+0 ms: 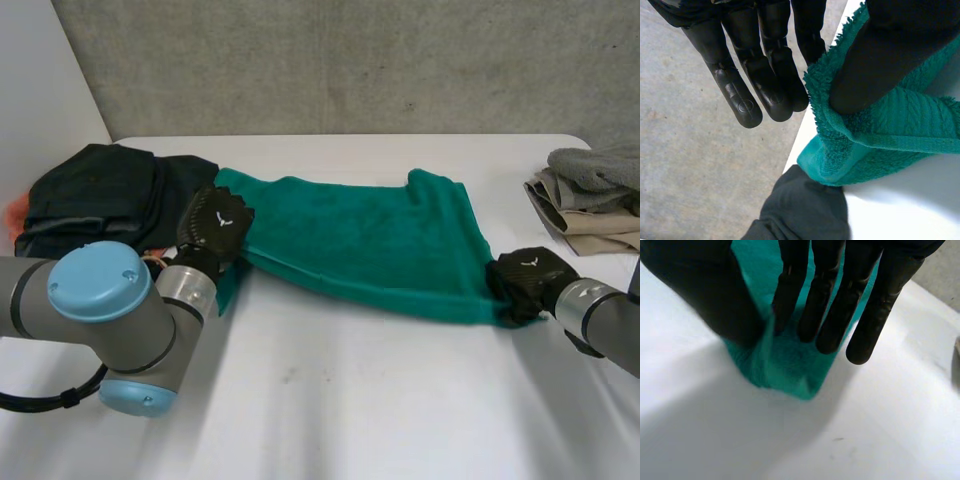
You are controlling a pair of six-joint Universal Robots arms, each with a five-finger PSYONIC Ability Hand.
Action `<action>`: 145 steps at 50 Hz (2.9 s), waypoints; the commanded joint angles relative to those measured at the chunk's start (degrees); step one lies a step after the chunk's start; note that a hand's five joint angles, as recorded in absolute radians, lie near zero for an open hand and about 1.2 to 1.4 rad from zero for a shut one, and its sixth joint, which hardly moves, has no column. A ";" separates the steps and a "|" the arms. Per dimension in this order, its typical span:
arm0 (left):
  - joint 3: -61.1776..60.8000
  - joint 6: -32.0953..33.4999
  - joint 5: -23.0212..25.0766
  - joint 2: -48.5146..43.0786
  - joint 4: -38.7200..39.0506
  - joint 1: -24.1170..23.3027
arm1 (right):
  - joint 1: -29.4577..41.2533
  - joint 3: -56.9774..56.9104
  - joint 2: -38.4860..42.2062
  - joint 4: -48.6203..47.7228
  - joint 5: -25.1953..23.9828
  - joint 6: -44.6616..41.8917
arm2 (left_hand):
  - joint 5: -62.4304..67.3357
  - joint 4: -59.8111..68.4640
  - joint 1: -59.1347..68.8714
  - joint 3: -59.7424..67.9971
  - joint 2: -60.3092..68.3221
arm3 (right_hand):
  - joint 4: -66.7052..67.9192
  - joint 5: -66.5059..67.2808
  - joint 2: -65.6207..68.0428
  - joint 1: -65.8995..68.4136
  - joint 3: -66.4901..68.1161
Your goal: Fold the laundry.
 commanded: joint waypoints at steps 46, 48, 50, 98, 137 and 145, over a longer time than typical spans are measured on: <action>11.39 -59.55 -2.27 -0.88 -35.35 7.48 | -1.22 4.15 -4.65 -3.39 0.79 -1.05 | -37.80 -39.31 -33.65 -38.79 -39.03 | 17.29 18.72 16.43 26.08 17.37; 14.45 -60.25 -2.10 -3.43 -36.93 6.34 | -1.14 4.42 -4.56 -3.39 0.79 -1.05 | -37.80 -39.31 -33.65 -38.79 -39.03 | 17.29 18.72 16.43 26.08 17.37; 16.57 -60.34 -2.01 -5.28 -37.99 5.72 | -1.14 4.51 -4.65 -3.39 0.79 -1.05 | -37.80 -39.31 -33.65 -38.79 -39.03 | 17.29 18.72 16.43 26.08 17.37; -4.01 6.54 -12.82 8.36 -32.12 -5.89 | -5.54 10.59 -18.12 13.68 8.96 -33.32 | 12.65 11.13 16.79 11.65 11.41 | 17.29 18.72 16.43 26.08 17.37; 14.58 6.19 1.77 4.73 0.59 4.66 | 4.05 -14.14 -11.41 -14.65 16.27 -15.29 | 12.65 11.13 16.79 11.65 11.41 | 17.29 18.72 16.43 26.08 17.37; -2.20 6.19 2.12 3.86 1.21 3.52 | 3.52 -1.14 -11.06 -9.55 12.31 -15.63 | 12.65 11.13 16.79 11.65 11.41 | 17.29 18.72 16.43 26.08 17.37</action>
